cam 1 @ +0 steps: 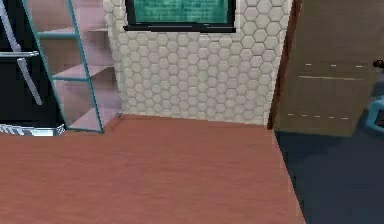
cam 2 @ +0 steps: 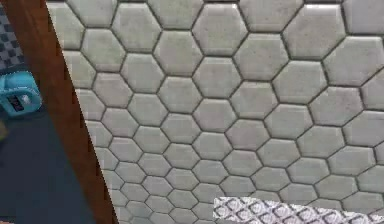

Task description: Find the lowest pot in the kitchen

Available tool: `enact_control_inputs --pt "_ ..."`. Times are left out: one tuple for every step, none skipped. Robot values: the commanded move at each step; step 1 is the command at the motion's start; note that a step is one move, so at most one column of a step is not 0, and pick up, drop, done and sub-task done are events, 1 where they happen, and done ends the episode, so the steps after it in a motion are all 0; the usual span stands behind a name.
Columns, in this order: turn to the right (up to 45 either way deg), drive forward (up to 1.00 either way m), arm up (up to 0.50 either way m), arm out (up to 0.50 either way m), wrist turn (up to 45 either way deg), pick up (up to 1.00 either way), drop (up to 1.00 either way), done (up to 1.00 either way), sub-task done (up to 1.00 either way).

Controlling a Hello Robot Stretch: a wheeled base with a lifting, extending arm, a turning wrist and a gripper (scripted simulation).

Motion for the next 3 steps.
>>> enact_control_inputs --pt "-45.0 0.0 0.0 0.0 0.0 0.0 0.0 0.0 0.0" --pt "-12.0 0.0 0.0 0.0 0.0 0.0 0.0 0.0 0.0" --pt "0.0 0.7 0.0 0.0 0.0 0.0 0.0 0.0 0.0"
